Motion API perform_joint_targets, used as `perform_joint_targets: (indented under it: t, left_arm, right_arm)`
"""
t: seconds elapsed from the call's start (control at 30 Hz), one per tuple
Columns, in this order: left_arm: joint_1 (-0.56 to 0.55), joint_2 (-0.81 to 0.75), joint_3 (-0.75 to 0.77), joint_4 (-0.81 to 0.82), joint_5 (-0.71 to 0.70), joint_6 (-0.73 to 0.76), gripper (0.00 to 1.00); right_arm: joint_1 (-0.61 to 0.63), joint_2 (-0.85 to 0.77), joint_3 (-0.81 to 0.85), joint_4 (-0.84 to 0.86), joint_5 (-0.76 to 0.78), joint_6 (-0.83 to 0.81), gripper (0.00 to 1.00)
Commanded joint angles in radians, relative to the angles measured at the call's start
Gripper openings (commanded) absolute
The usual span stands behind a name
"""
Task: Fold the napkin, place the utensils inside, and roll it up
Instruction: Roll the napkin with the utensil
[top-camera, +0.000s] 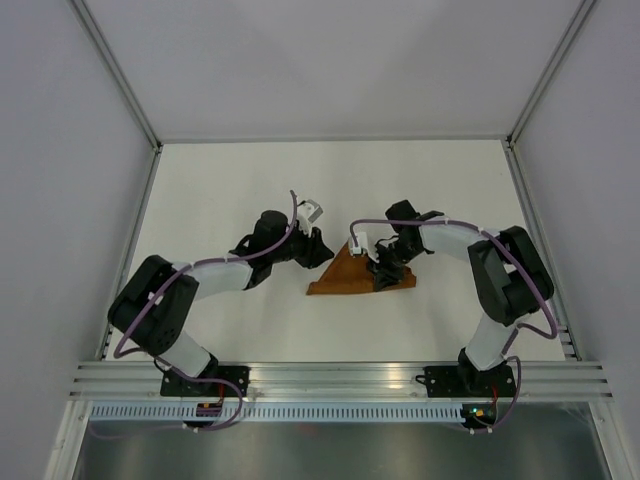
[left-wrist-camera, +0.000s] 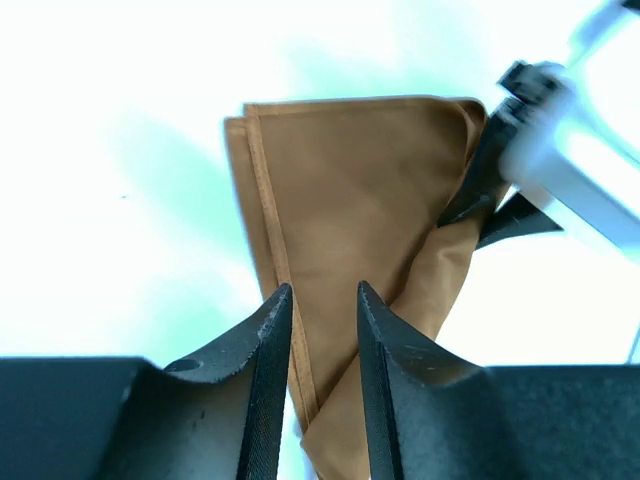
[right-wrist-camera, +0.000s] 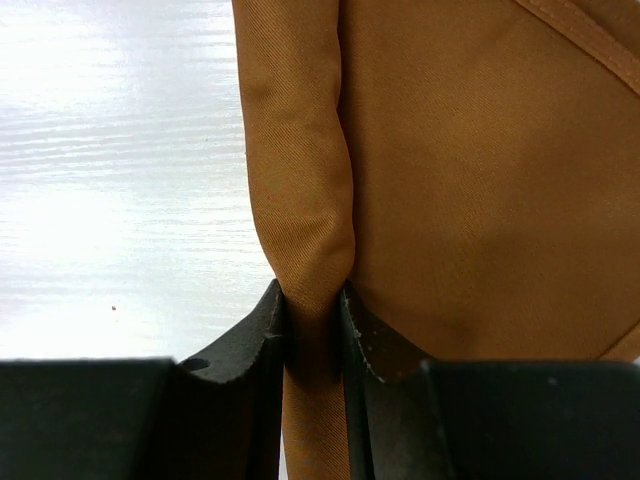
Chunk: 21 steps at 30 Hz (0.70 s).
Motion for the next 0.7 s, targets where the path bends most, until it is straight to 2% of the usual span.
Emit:
perform_joint_targets:
  t: [0.0,0.1,0.23,0.4,0.67]
  left_arm:
    - [-0.004,-0.11,-0.133,0.283,-0.137,-0.018,0.37]
    - [-0.036,-0.168,-0.275,0.495,-0.227,0.014,0.4]
    - [-0.155,-0.198,-0.326,0.557,-0.374,0.17,0.43]
    - [-0.291,-0.152,-0.299,0.537,-0.454,0.334,0.44]
    - [-0.4,-0.003,-0.184,0.374,-0.424,0.535,0.52]
  right_arm:
    - [-0.034,0.165,0.087,-0.22,-0.035,-0.087,0.01]
    - [-0.057,0.268,0.225,-0.317,-0.046,-0.101,0.0]
    - [-0.071,0.421,0.355,-0.456,-0.063,-0.114,0.01]
    - [-0.077,0.52,0.461,-0.524,-0.06,-0.11,0.0]
    - [-0.082,0.589,0.515,-0.561,-0.054,-0.096,0.0]
